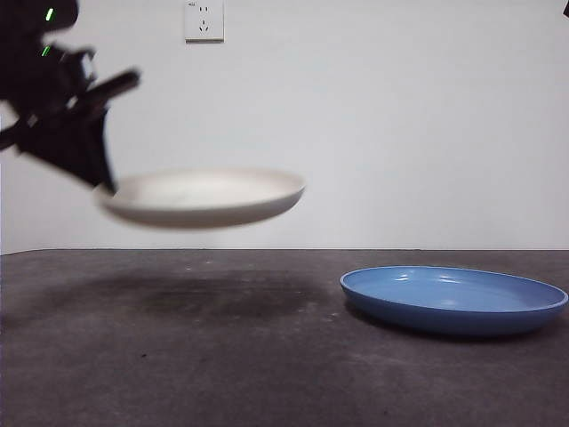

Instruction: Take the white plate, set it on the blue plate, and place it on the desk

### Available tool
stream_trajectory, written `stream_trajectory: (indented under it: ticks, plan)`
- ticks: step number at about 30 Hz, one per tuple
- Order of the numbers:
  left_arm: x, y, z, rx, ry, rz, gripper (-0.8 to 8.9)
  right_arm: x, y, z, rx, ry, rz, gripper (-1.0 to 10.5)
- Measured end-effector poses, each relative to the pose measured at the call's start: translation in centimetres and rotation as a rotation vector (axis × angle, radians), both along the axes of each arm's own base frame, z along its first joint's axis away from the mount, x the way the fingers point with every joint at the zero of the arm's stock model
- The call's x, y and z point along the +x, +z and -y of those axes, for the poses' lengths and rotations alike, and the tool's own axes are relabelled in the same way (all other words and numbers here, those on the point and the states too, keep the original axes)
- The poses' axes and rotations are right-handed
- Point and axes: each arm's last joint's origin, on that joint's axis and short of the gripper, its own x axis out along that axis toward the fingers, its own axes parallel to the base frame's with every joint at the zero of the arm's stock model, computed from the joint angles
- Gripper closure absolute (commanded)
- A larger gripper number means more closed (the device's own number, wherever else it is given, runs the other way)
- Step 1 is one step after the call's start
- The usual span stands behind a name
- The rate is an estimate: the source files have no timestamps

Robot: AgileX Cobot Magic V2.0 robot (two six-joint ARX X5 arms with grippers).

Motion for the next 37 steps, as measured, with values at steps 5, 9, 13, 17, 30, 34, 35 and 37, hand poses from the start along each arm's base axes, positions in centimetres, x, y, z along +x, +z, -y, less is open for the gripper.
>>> stream_trajectory:
  ticks: [5,9,13,17,30,34,35,37]
  plan:
    - [-0.2,1.8,3.3,-0.039,-0.078,0.070,8.04,0.0,0.0,0.0,0.000,-0.011,-0.004,5.8]
    - [0.0,2.0,6.3,-0.069,-0.138,0.083,8.04,-0.2,0.2,0.1,-0.005,-0.027,0.007,5.8]
    - [0.9,1.1,9.3,-0.076,-0.190,0.056,8.04,-0.8,1.4,0.2,0.003,-0.048,0.054,5.8]
    - [2.2,-0.5,12.2,-0.066,-0.224,0.010,8.04,-1.9,3.0,0.3,0.019,-0.052,0.118,5.8]
    - [5.2,-5.2,19.9,0.004,-0.297,-0.082,8.04,-4.7,4.7,0.9,-0.018,-0.121,0.149,5.8]
    - [5.6,-6.5,20.8,0.022,-0.303,-0.105,8.04,-5.0,4.6,1.0,-0.021,-0.120,0.135,5.8]
    - [5.7,-6.6,21.0,0.023,-0.304,-0.108,8.04,-5.0,4.6,1.0,-0.021,-0.120,0.136,5.8]
    - [5.8,-6.8,21.4,0.023,-0.310,-0.105,8.04,-5.0,4.6,1.0,-0.021,-0.120,0.136,5.8]
